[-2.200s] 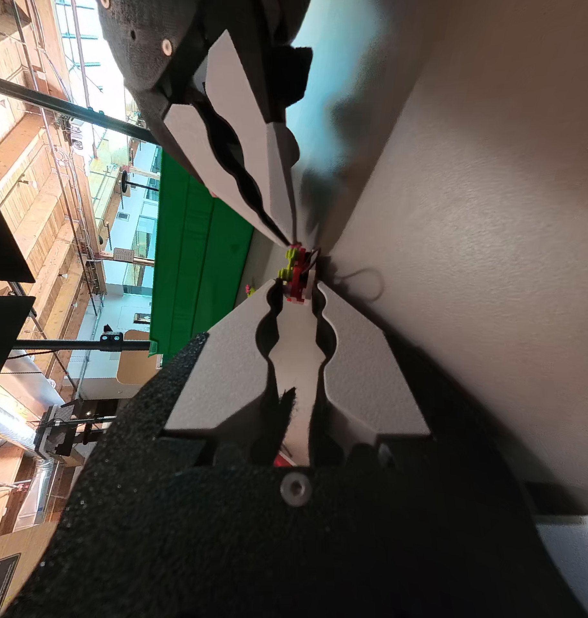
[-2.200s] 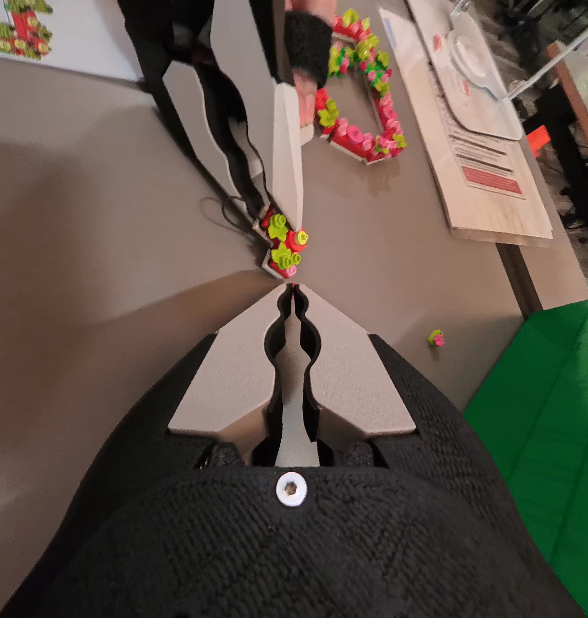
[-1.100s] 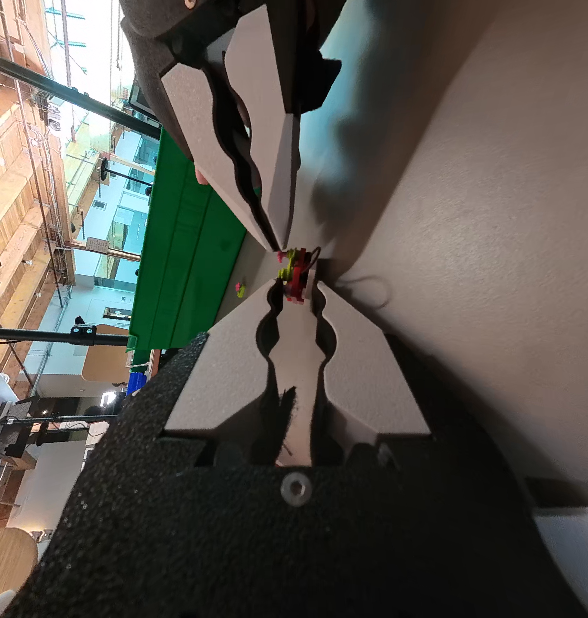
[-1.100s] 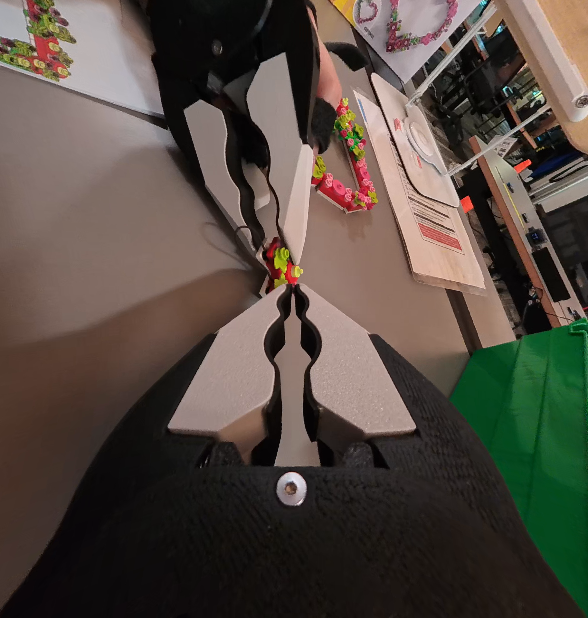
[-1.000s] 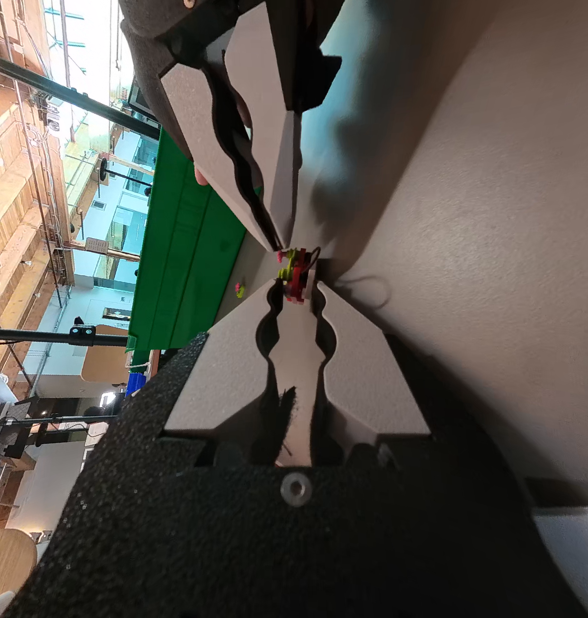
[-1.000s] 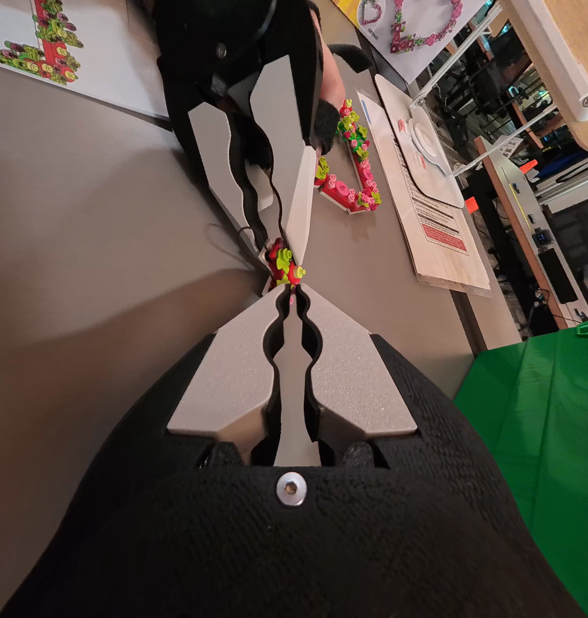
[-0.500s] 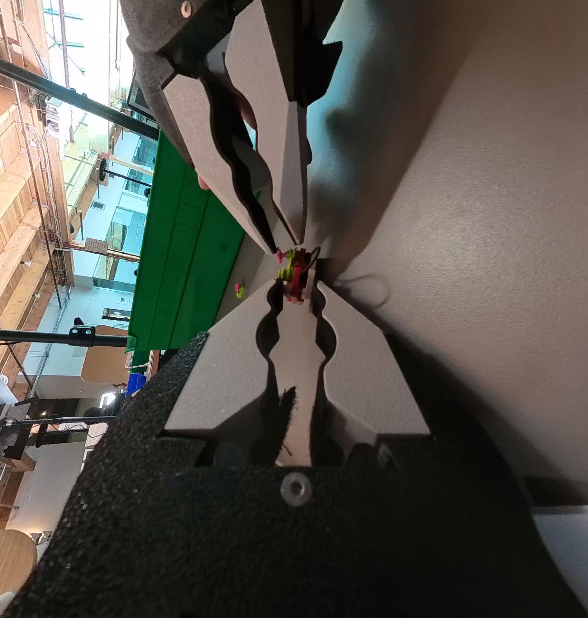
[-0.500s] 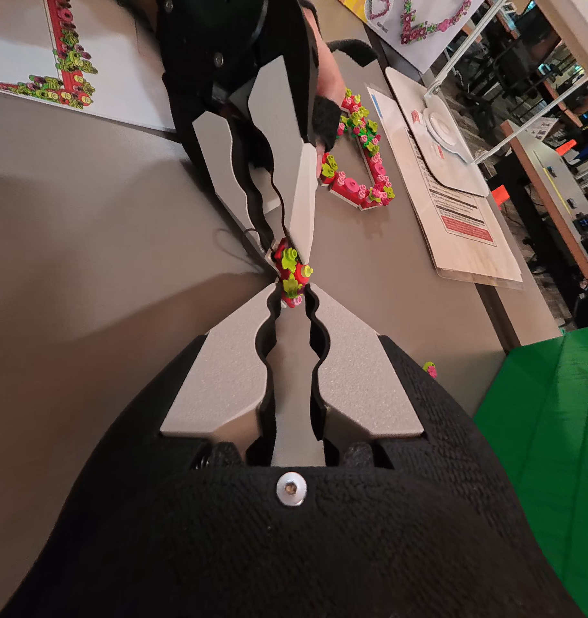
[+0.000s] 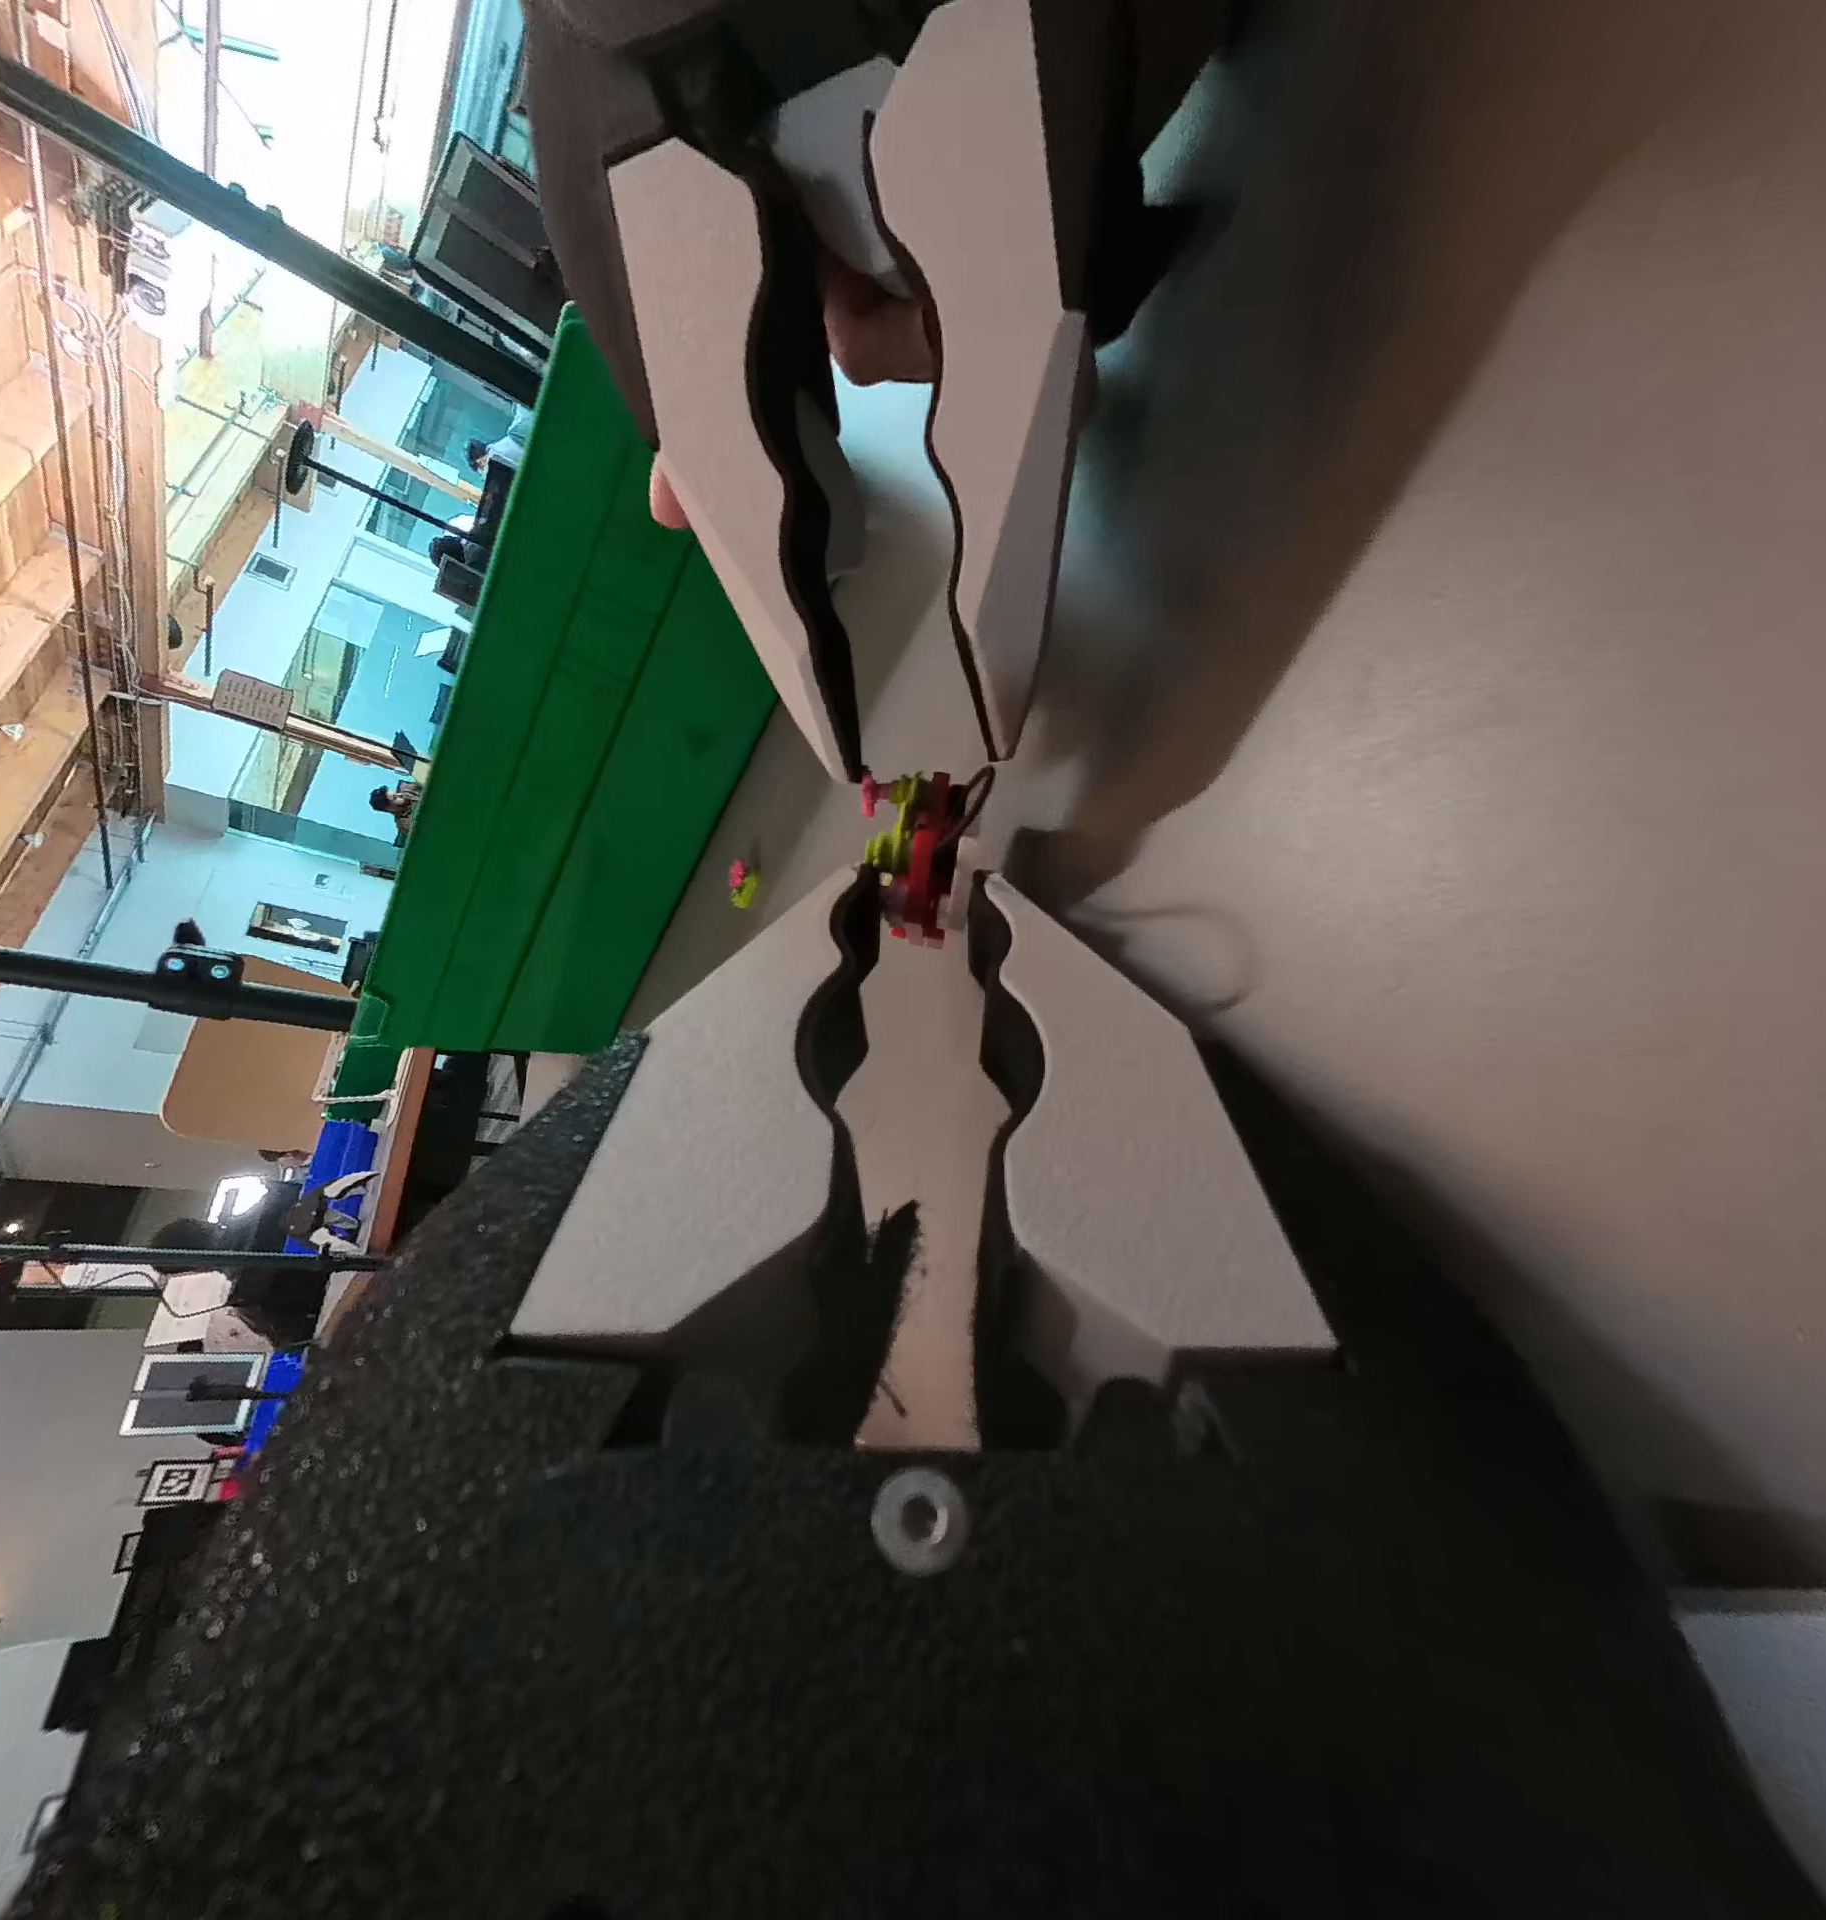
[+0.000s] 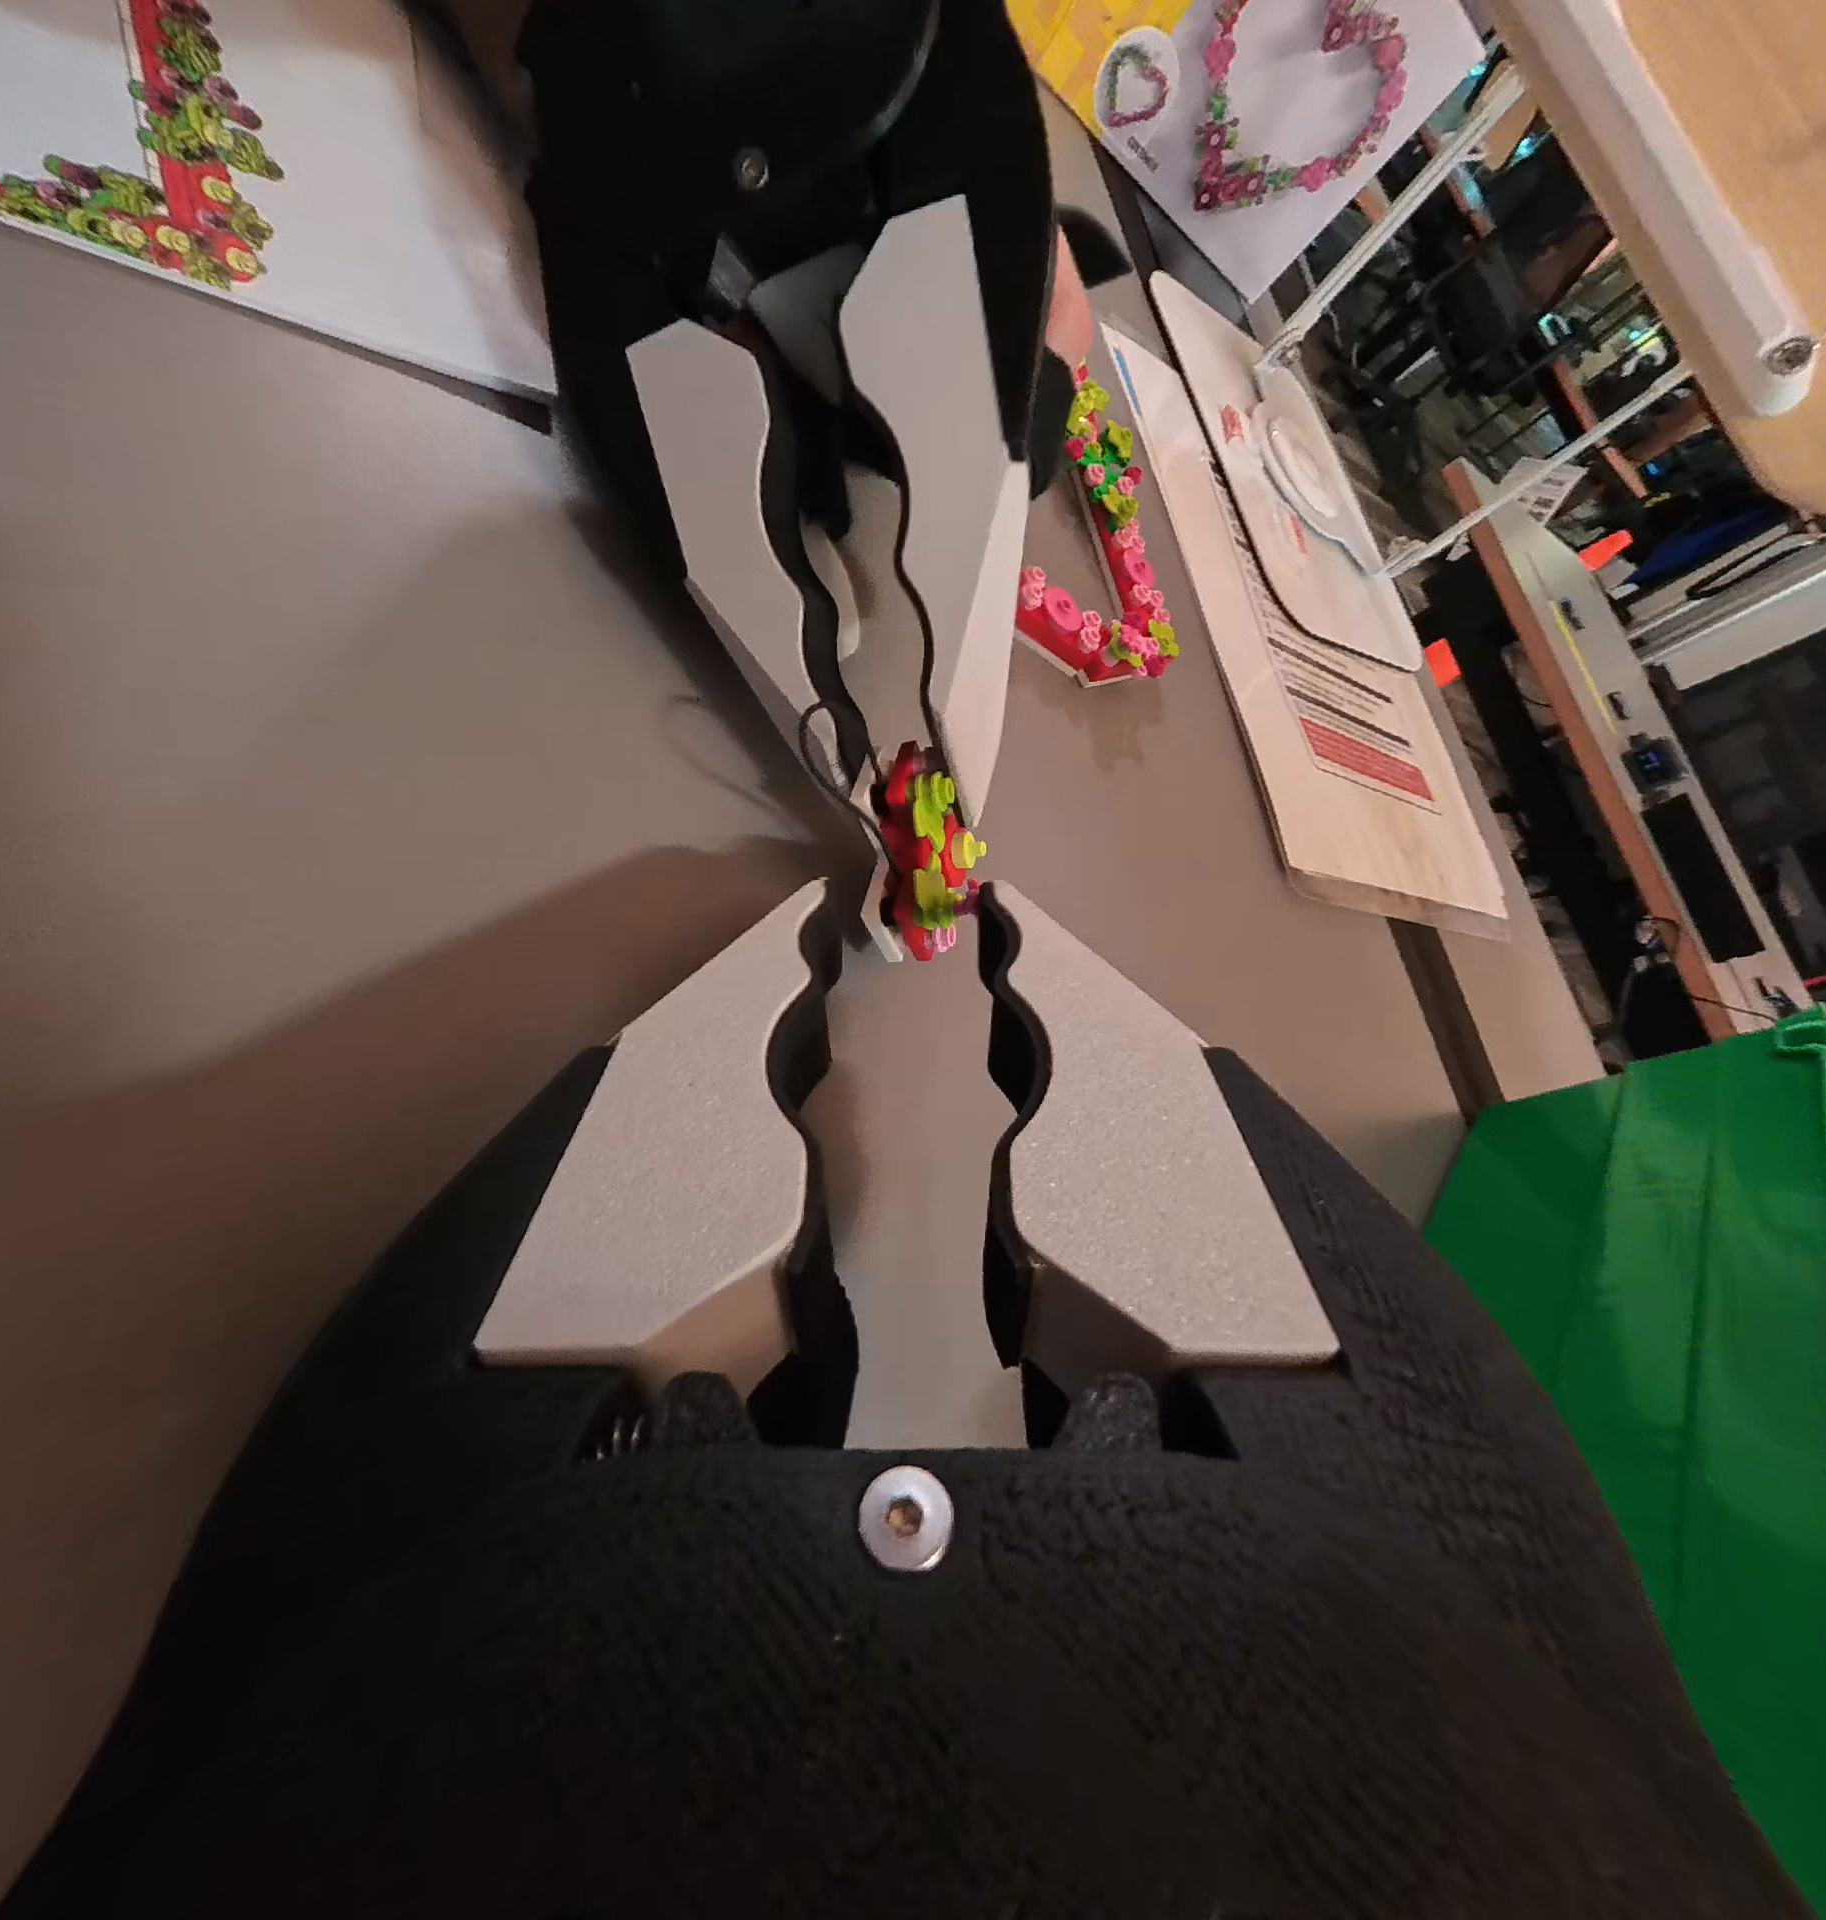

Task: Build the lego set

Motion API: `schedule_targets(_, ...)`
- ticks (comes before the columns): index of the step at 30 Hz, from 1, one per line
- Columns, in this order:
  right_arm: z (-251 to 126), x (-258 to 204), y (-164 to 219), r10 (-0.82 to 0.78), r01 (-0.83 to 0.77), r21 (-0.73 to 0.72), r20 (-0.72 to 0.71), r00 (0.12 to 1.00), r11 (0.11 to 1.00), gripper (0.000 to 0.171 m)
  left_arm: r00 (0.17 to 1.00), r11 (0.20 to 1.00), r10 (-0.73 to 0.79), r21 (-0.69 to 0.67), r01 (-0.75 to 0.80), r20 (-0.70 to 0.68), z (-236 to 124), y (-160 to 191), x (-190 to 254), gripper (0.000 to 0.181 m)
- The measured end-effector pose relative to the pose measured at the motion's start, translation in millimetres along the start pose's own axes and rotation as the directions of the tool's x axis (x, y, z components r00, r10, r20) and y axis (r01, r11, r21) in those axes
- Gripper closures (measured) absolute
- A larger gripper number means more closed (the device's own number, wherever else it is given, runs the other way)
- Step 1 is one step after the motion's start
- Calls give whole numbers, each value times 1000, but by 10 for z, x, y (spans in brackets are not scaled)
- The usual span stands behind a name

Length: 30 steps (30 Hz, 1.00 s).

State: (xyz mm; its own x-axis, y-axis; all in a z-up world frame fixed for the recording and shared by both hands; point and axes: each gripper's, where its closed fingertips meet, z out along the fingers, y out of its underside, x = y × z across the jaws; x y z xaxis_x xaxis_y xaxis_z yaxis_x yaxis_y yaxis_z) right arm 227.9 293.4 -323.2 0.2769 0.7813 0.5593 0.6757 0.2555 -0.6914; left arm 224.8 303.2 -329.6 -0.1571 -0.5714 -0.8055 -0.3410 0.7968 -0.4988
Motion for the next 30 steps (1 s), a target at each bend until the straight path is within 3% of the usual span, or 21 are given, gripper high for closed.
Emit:
schedule_targets(15, -80, 129, -139, -49, 56, 54, -114, 992, 997, 155, 989, 984, -146, 100, 145, 1, -68, -136, -101, 166)
schedule_targets(30, -105, 126, -183, -24, 34, 88, -105, 994, 996, 161, 985, 977, -174, 120, 174, -4, -88, -152, -122, 166)
